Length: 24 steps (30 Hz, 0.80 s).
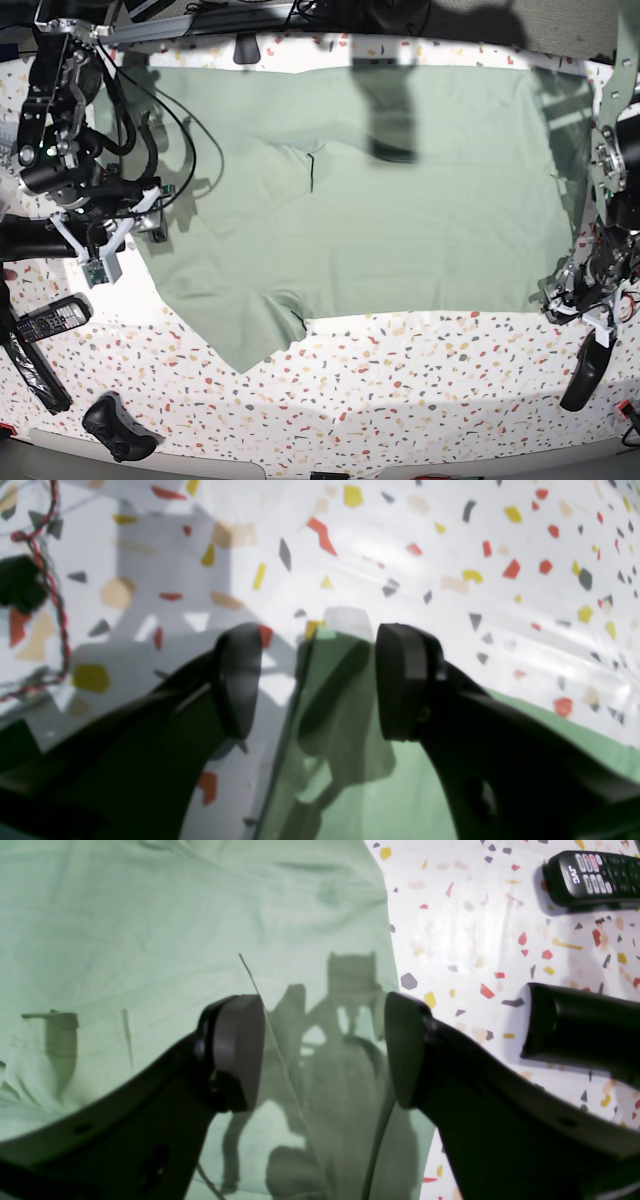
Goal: Fold the T-shirt properly
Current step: 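Release the shirt and move both grippers down its sides to the hem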
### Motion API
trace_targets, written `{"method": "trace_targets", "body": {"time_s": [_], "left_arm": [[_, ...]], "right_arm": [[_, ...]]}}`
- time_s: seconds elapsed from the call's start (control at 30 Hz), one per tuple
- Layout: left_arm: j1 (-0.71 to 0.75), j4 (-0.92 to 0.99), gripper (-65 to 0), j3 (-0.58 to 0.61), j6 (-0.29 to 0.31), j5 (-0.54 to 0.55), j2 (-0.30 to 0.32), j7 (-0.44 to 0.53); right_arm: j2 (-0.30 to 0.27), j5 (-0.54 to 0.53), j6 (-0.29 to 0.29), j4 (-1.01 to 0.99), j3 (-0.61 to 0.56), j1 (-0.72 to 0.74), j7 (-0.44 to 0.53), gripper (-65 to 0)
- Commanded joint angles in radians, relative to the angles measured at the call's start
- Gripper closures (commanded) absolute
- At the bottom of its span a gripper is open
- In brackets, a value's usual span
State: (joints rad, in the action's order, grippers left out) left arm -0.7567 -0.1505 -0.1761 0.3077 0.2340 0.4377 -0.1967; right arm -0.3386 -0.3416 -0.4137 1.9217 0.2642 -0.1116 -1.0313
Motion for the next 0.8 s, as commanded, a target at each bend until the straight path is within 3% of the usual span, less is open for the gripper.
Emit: {"method": "trace_targets", "body": {"time_s": [0.0,0.07,0.17,0.23,0.3,0.4,0.43,0.53,0.77], "left_arm": [[-0.016,0.0,-33.5,-0.001,0.0,0.0,0.011,0.005],[-0.004,0.0,-33.5,-0.001,0.017,0.003,0.008,-0.003],[0.009,0.0,-33.5,-0.001,0.123,0.003,0.003,-0.055],[0.009,0.0,-32.8,-0.001,0.138,0.003,-0.005,-0.084],[0.007,0.0,-25.1,-0.001,0.138,0.004,-0.011,-0.089],[0.006,-0.002,-3.4,-0.001,0.138,0.027,-0.013,-0.075],[0.006,-0.002,0.0,-0.001,0.138,0.043,-0.013,-0.075],[0.006,-0.002,0.0,-0.001,0.139,0.075,-0.014,-0.076],[0.006,-0.002,0.0,-0.001,0.138,0.073,-0.013,-0.075]], "right_arm": [[-0.013,-0.011,0.002,0.019,0.005,0.014,0.02,-36.6],[-0.013,-0.011,0.002,0.019,0.005,0.014,0.021,-36.6],[-0.013,-0.011,0.001,0.019,0.005,0.014,0.024,-36.6],[-0.013,-0.011,0.001,0.019,0.005,0.014,0.033,-36.6],[-0.013,-0.011,0.001,0.019,0.005,0.014,0.04,-36.6],[-0.013,-0.011,0.001,0.019,0.005,0.014,0.044,-36.6],[-0.013,-0.011,0.001,0.019,0.005,0.014,0.045,-36.6],[-0.013,-0.011,0.002,0.019,0.005,0.014,0.07,-36.6],[-0.004,-0.01,0.003,-0.016,0.005,0.032,0.247,-36.6]]}}
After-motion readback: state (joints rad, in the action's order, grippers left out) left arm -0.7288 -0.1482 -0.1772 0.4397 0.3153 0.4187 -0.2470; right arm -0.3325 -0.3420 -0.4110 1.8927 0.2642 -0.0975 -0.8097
